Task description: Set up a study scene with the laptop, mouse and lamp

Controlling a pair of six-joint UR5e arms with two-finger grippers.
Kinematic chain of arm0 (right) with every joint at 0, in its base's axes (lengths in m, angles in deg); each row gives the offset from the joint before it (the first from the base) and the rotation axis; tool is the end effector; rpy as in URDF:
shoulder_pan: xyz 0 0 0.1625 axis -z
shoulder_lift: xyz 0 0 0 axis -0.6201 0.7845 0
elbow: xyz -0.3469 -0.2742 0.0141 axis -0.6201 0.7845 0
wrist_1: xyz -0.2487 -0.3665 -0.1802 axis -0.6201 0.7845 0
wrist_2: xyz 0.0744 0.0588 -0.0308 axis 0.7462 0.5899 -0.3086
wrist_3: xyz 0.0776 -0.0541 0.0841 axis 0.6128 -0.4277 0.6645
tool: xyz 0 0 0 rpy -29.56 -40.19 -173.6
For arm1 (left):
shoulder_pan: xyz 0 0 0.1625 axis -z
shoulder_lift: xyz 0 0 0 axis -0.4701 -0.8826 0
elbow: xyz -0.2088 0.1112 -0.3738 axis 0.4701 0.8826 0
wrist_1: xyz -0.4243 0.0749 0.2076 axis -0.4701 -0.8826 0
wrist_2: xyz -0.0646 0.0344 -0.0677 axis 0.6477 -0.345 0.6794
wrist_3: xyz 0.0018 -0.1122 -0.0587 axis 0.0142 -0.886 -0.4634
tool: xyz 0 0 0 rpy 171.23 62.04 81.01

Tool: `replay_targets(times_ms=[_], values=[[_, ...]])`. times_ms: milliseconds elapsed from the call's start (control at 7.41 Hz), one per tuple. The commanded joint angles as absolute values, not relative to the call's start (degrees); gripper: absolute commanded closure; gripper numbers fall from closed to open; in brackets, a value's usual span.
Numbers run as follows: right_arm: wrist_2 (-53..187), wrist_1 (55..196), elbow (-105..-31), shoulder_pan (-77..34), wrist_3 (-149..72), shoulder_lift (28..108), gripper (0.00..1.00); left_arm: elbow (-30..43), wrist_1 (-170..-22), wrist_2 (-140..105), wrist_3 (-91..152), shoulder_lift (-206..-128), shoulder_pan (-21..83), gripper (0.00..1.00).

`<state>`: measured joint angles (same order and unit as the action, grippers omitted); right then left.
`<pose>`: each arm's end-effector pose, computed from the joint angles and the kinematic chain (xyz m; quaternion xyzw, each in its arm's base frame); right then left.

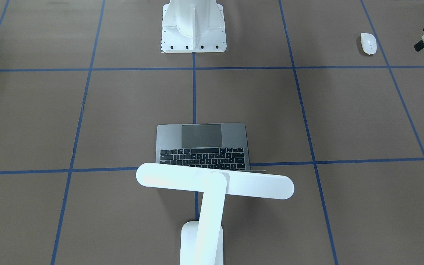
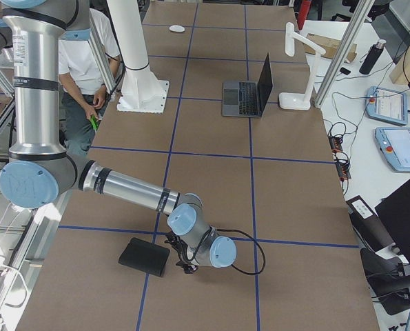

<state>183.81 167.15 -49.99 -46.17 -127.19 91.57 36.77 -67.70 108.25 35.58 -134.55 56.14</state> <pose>-0.0032 -0.4195 0.8786 -0.0880 -0.5193 -0.3959 0.7522 0.0192 -0.4511 0.4875 0.0578 0.4879 0.0372 0.8702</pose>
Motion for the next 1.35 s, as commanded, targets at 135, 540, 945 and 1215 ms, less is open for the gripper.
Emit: replay_targets(times_ms=[135, 540, 945, 1215], values=[[184.84, 166.87, -47.51, -43.6, -128.59, 92.31, 0.06, 37.72, -67.82, 108.23, 34.09, -134.4, 56.16, 0.0], [185.2, 166.78, -46.44, -43.24, -130.16, 92.48, 0.07, 38.16, -67.82, 108.23, 34.09, -134.4, 56.16, 0.0], [184.76, 165.12, -46.87, -43.15, -130.7, 92.58, 0.07, 38.51, -67.82, 108.23, 34.09, -134.4, 56.16, 0.0], [184.76, 165.03, -47.23, -43.06, -131.14, 92.4, 0.07, 39.21, -67.82, 108.23, 33.12, -134.31, 56.16, 0.0]])
